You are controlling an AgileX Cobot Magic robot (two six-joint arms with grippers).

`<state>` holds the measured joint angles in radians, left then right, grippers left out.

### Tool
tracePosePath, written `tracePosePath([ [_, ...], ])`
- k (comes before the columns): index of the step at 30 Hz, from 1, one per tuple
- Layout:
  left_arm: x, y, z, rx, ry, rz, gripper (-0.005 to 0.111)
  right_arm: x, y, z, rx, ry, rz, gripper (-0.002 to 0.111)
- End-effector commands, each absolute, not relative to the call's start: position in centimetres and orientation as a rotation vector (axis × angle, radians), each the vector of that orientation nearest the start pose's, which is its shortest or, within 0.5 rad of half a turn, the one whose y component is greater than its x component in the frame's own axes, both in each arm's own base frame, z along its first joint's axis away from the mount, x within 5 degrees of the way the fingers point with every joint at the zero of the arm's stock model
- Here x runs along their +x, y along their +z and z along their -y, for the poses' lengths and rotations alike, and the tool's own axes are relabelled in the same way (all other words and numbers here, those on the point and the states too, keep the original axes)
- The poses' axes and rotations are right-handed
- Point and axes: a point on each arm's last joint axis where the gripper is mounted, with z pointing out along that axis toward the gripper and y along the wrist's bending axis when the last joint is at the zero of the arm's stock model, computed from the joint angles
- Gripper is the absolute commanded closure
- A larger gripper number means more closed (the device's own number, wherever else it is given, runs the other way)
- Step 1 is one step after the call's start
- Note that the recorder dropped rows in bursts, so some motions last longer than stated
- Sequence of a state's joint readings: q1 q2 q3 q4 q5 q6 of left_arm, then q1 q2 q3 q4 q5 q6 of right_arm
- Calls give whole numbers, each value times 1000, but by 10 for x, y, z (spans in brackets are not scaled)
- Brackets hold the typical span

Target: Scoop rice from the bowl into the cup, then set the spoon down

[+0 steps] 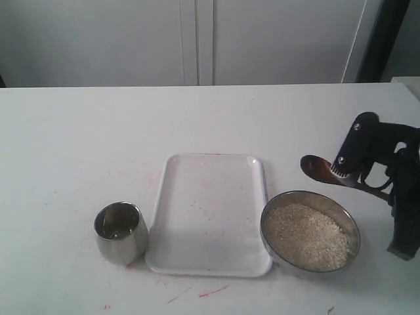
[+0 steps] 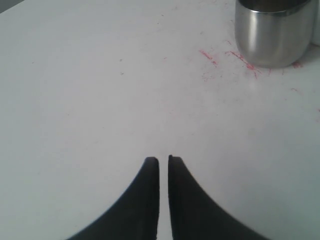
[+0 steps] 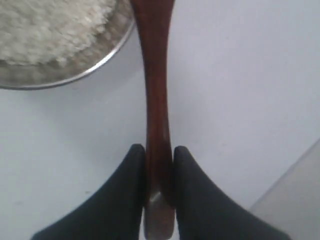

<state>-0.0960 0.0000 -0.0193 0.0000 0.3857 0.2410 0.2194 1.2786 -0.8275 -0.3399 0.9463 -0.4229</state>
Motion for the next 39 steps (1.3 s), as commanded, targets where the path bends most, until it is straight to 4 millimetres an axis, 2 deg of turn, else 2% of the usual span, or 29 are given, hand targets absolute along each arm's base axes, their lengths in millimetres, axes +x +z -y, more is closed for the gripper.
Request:
tracePosePath([
  [1,51,178,5,318,83,-1882,92,186,272,-42,-815,-25,-2764,108],
  [4,51,178,5,318,83,-1882,92,168,280,-52,-725,213,-2814,108],
  [6,51,178,5,318,83,-1882,92,161,282,-53,-688,258,-2859,108],
  [9,51,178,5,318,83,-1882,92,159,286,-46,-583,179,-2872,108],
  [14,51,178,5,318,83,-1882,92,168,301,-33,-498,-114,-2827,108],
  [17,51,178,5,318,83,-1882,92,180,313,-41,-633,-281,-2744,108],
  [20,51,178,5,318,83,-1882,92,192,315,-60,-836,-429,-2660,108],
  [26,51,178,5,318,83,-1882,92,215,291,-83,-1244,-988,-2395,108],
  [31,51,178,5,318,83,-1882,92,218,258,-76,-1501,-1387,-2169,108],
  [34,51,178,5,318,83,-1882,92,212,245,-69,-1555,-1471,-2125,108],
  [39,51,178,5,318,83,-1882,92,208,236,-65,-1507,-1466,-2165,108],
])
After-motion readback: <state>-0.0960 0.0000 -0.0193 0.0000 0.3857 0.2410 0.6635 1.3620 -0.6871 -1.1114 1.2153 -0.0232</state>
